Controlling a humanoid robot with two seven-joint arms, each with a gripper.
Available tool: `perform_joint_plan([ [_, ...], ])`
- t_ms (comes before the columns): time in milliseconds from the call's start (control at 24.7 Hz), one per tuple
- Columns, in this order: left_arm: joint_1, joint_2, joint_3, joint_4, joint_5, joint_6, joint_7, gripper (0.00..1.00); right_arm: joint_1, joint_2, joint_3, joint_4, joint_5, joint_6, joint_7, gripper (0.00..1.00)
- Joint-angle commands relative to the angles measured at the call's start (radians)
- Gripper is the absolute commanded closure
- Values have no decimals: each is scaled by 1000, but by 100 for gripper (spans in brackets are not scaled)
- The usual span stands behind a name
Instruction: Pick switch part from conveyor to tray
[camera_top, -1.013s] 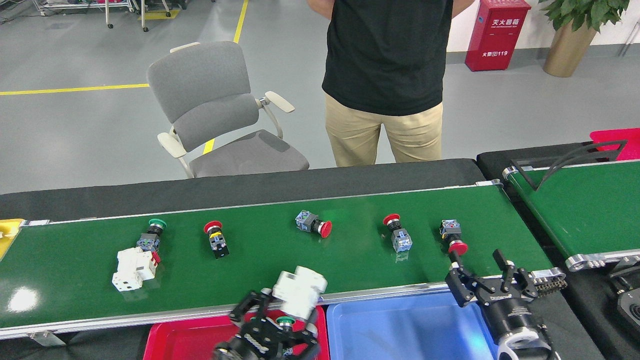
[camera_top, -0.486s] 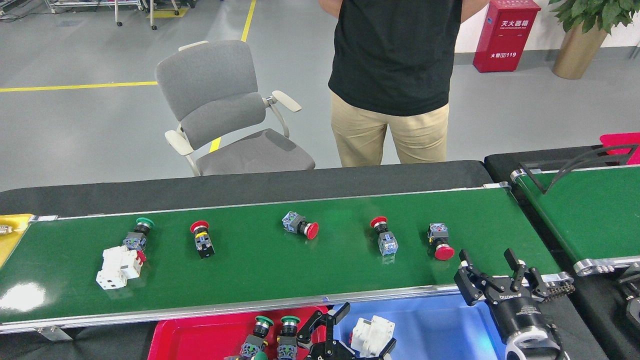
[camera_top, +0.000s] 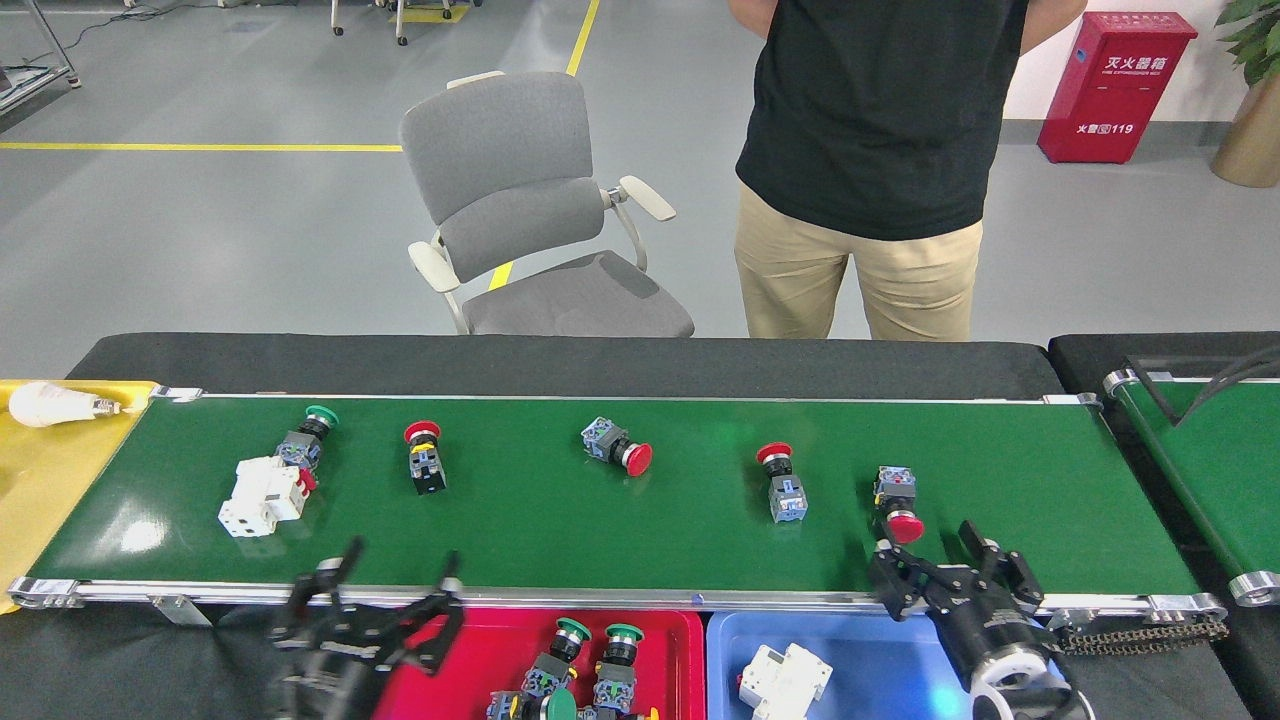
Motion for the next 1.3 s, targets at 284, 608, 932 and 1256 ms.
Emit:
perform_joint_plan([
  [284,-66,1,-20,68,-4,-32,7,0,-51,-9,94,2,-5,-6,8,87],
  [608,-270,47,-34,321,-6,80,5,0,-2,-20,277,-103,-59,-526,-3,88],
  [932,-433,96,-69,557,-6,174,13,0,2,18,458,-94,-53,-555,4,0],
  [1256,-508,139,-101,764,-4,471,99,36,5,55,137,-103,-84,-555,4,0],
])
